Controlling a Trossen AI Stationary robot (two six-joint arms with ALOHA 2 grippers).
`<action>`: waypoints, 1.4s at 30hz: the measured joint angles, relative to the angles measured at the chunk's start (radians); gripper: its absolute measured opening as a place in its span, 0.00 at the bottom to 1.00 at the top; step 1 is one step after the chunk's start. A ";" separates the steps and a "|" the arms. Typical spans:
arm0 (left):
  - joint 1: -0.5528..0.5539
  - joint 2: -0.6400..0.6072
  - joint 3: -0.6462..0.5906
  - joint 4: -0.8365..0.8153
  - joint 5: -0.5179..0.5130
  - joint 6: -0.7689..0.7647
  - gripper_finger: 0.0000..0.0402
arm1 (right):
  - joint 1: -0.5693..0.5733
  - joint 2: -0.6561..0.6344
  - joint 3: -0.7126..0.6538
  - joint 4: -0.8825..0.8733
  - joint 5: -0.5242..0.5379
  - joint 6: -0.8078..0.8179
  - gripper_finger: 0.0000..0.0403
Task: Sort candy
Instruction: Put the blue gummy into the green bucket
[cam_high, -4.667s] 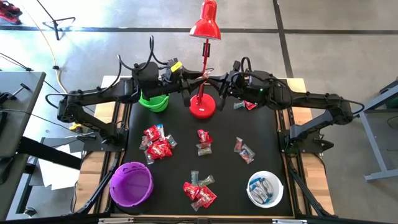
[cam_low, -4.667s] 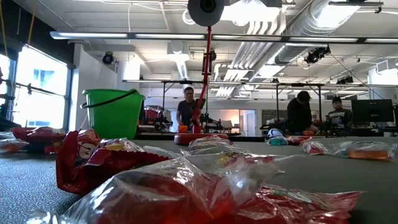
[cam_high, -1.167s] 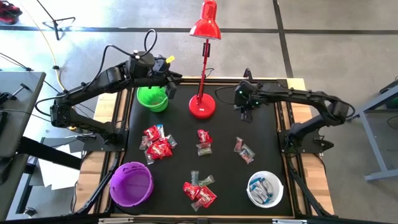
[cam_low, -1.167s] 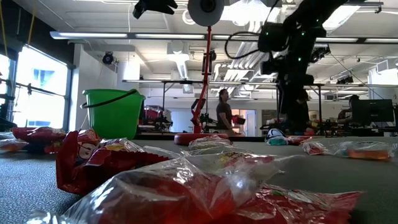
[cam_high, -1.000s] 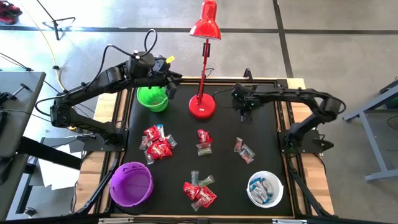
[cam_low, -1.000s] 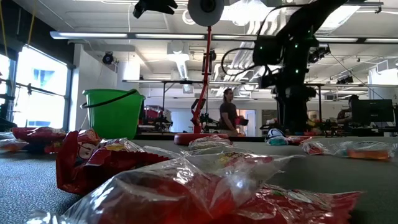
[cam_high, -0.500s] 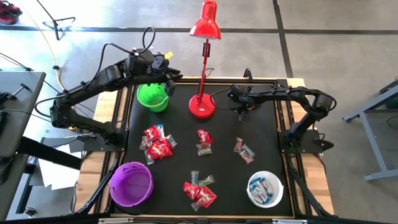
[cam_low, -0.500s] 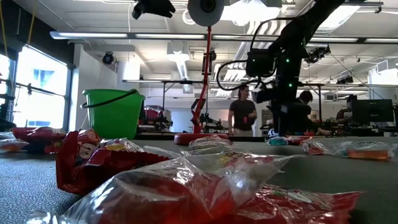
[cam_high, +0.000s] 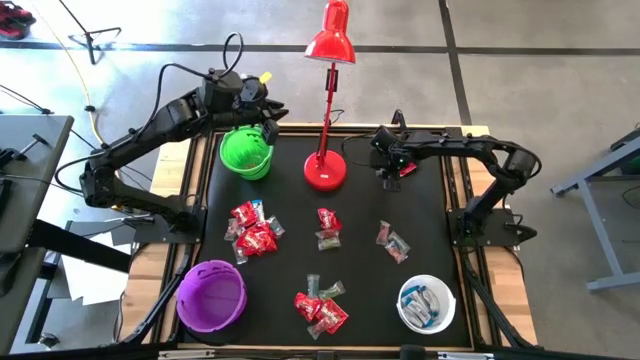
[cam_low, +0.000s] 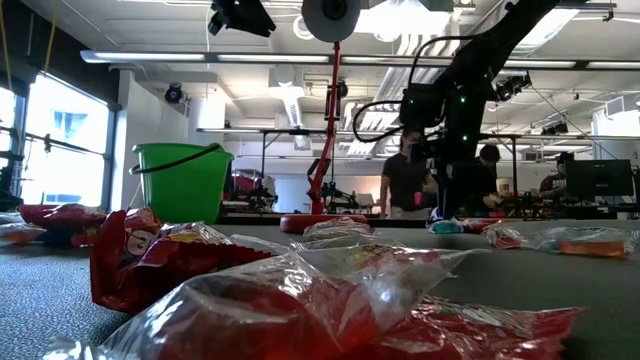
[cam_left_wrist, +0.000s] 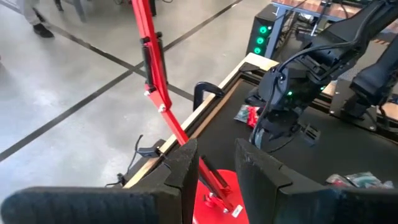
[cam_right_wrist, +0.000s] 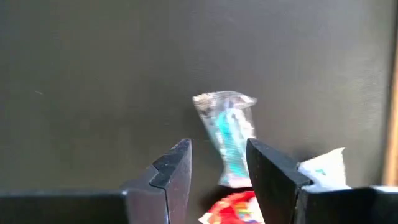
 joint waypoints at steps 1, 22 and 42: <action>0.005 0.000 0.000 0.000 0.000 0.000 0.22 | -0.007 0.001 0.000 0.000 -0.008 0.008 0.37; 0.017 0.000 0.000 -0.004 0.004 0.004 0.22 | -0.066 0.105 0.004 0.025 -0.055 0.080 0.36; 0.017 0.000 -0.001 -0.004 0.004 -0.030 0.22 | -0.063 0.048 -0.002 -0.090 -0.053 0.404 0.03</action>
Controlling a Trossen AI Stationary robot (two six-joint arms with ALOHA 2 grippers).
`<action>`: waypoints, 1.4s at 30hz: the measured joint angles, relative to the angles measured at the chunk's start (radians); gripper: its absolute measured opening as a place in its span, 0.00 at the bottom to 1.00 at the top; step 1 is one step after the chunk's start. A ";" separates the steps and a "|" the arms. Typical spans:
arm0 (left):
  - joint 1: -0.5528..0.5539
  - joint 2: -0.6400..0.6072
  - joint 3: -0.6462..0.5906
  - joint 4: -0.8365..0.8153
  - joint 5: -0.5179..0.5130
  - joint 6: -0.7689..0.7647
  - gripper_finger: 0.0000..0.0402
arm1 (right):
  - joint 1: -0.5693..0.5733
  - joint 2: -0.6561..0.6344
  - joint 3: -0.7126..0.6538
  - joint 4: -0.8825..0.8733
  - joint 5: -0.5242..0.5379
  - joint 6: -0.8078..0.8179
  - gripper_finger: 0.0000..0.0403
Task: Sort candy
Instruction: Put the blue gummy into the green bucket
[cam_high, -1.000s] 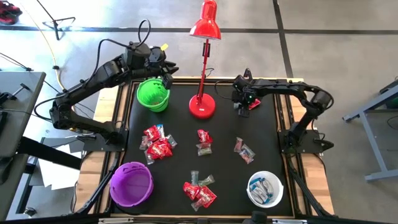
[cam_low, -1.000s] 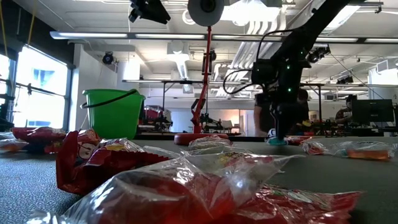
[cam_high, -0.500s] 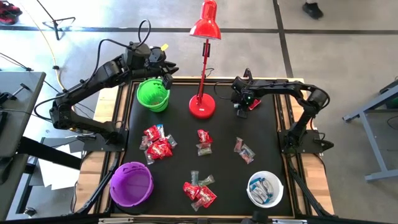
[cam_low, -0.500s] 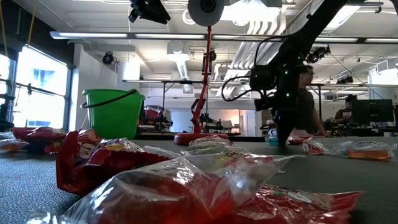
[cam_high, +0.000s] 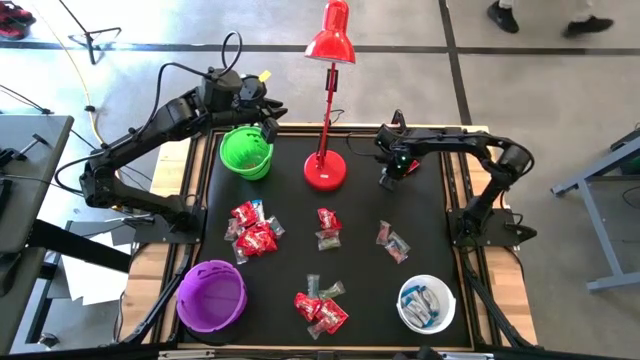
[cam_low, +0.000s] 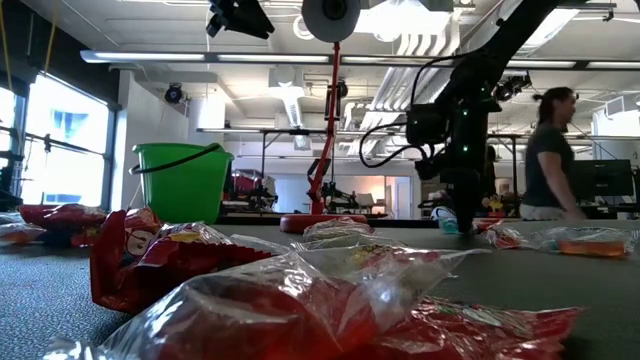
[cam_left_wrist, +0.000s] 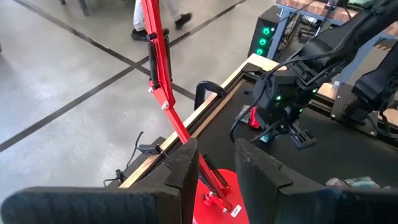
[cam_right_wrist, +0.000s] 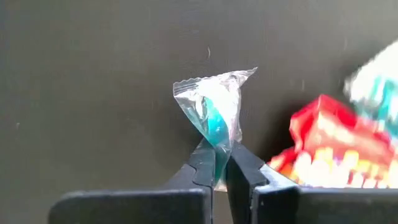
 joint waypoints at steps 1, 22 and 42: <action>0.000 0.000 0.000 0.000 0.000 0.000 0.22 | 0.000 -0.017 0.000 -0.002 -0.001 0.018 0.03; -0.069 0.000 0.000 0.216 0.118 -0.105 0.22 | 0.041 -0.553 0.003 0.651 -0.164 0.433 0.03; -0.257 0.083 0.000 0.467 0.029 -0.182 0.22 | 0.328 -0.563 0.004 1.028 -0.109 0.493 0.03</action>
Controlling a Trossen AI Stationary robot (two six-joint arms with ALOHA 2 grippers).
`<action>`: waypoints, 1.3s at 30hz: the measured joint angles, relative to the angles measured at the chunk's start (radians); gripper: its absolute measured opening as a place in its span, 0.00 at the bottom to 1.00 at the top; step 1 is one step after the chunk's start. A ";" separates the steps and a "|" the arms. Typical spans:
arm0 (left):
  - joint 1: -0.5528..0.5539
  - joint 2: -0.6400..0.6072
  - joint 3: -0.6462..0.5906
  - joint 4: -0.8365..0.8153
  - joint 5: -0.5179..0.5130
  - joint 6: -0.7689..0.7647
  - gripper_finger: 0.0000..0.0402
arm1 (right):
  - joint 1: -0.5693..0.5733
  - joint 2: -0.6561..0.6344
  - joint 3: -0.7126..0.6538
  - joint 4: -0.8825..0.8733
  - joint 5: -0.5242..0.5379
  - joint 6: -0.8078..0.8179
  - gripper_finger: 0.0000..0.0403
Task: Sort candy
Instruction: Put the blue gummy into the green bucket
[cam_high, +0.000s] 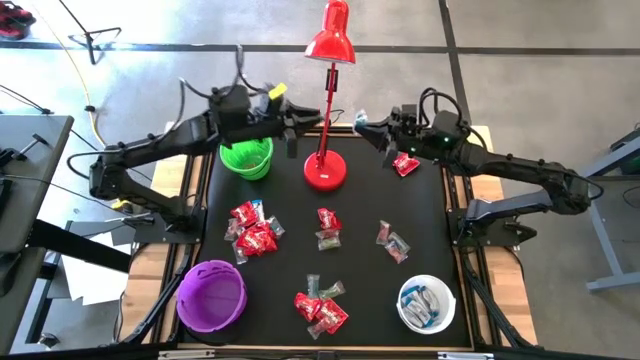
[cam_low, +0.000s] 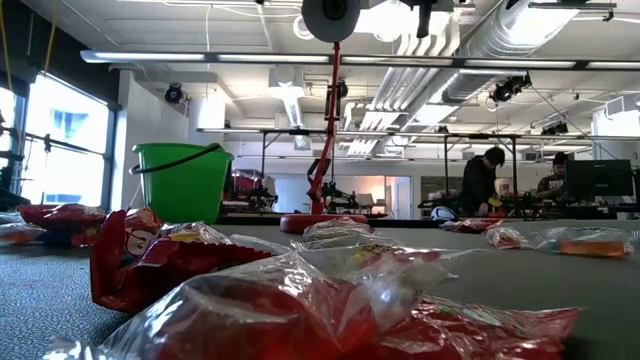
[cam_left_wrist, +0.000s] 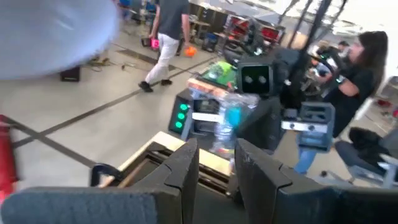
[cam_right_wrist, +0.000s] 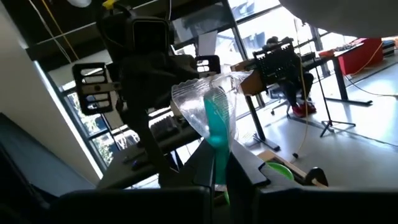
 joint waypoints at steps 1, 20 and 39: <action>-0.011 0.015 0.000 0.018 0.000 0.000 0.22 | 0.005 0.000 0.000 -0.002 0.000 0.000 0.03; -0.086 0.164 0.000 0.295 -0.004 0.000 0.22 | 0.090 0.000 0.000 0.042 0.033 -0.002 0.03; -0.144 0.176 0.000 0.327 0.007 0.139 0.22 | 0.154 0.000 0.000 0.055 0.034 -0.002 0.03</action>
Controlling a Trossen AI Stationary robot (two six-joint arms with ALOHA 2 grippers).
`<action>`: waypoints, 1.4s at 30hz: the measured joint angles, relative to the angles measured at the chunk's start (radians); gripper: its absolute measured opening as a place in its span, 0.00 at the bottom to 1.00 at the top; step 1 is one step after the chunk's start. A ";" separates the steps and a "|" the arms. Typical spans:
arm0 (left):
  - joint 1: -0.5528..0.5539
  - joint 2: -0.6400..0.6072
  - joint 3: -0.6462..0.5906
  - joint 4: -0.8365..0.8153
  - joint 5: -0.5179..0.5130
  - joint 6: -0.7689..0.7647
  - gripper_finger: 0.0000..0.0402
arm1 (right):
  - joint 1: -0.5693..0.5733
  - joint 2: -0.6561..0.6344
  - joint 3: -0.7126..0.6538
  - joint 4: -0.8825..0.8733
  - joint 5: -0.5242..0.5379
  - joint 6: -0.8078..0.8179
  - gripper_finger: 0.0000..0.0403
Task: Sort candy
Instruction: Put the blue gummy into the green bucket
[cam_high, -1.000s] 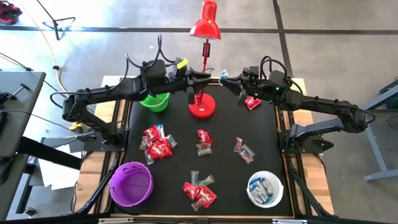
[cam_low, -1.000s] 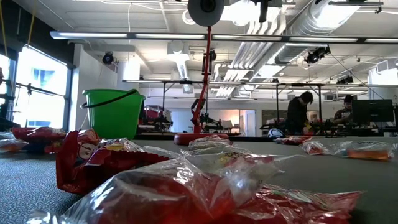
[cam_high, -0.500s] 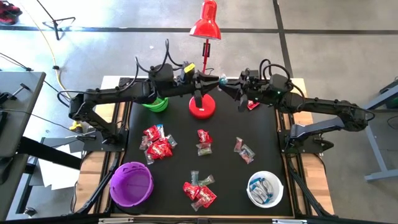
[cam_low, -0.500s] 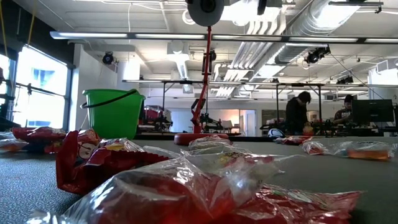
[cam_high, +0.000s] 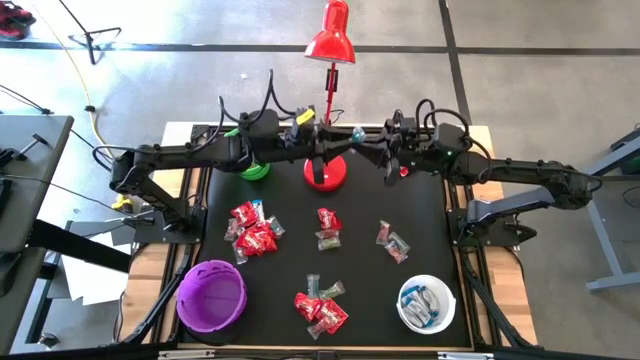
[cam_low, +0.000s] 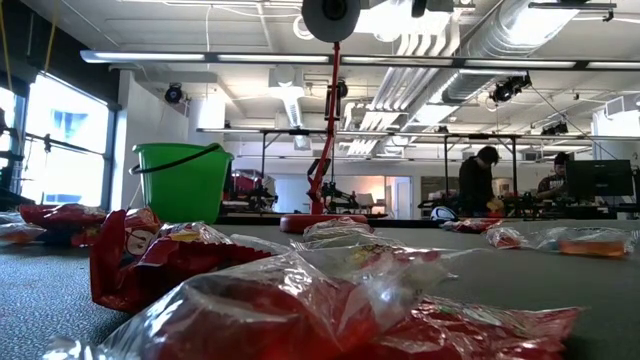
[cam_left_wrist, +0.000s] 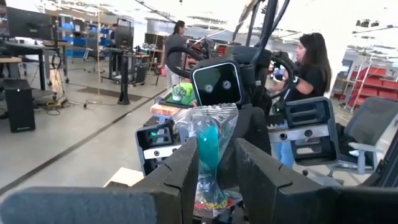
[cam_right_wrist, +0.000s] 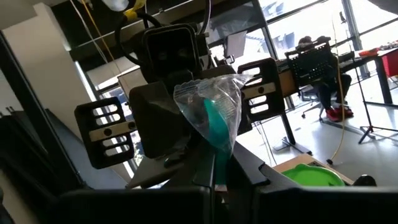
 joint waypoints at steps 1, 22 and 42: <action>-0.002 0.000 0.000 0.000 0.000 0.004 0.22 | 0.006 0.000 0.000 0.000 0.001 0.000 0.03; -0.018 0.000 0.000 -0.008 -0.032 -0.104 0.21 | 0.052 0.000 0.000 0.003 0.008 -0.061 0.03; -0.026 -0.001 0.000 -0.059 -0.031 -0.103 0.00 | 0.035 0.000 0.000 -0.035 0.008 -0.061 0.23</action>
